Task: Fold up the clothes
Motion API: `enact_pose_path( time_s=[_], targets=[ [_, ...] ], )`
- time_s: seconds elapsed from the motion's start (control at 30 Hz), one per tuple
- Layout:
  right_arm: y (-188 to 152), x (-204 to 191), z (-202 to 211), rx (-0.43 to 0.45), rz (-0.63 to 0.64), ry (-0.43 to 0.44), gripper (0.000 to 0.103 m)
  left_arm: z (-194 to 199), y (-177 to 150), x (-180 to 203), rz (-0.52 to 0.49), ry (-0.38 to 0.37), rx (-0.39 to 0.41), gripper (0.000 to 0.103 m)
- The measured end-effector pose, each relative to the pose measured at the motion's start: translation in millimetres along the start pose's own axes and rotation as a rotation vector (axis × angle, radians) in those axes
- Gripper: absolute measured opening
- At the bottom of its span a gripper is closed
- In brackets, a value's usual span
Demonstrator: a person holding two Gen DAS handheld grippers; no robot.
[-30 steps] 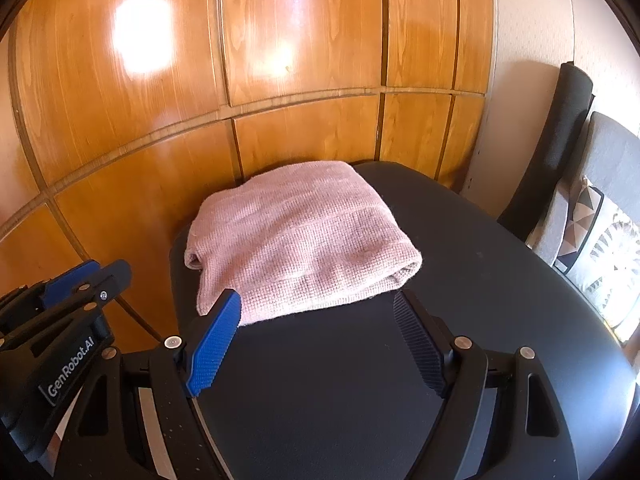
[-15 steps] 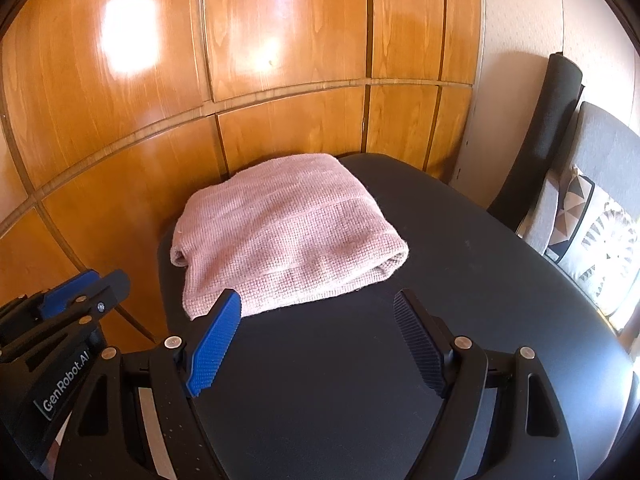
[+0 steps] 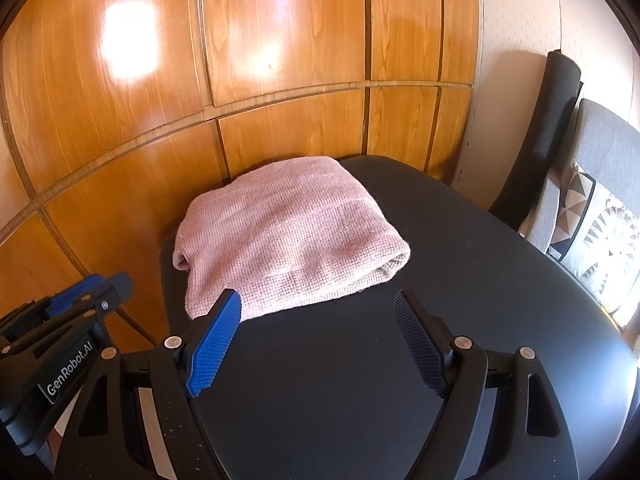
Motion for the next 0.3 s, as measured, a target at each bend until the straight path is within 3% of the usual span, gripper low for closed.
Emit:
enact_pose_path(
  time_s=[0.17, 0.3],
  targets=[
    [-1.7, 0.4, 0.7, 0.0, 0.001, -0.004, 0.081, 20.1, 9.0, -1.8, -0.002, 0.012, 0.155, 0.028],
    [-2.7, 0.9, 0.5, -0.005, -0.004, 0.002, 0.081, 26.2, 13.6, 1.6, -0.032, 0.032, 0.189, 0.028]
  ],
)
Point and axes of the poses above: each gripper's, at about its wrist camera, not at the fingertips, and z roughly against the way its jaws point, x to its right, y to its top, the point moved 7 cm from there along -z, roughly the way its jaws point, and after that the axes turned 7 degrees about -x, right-handed, at the moved point
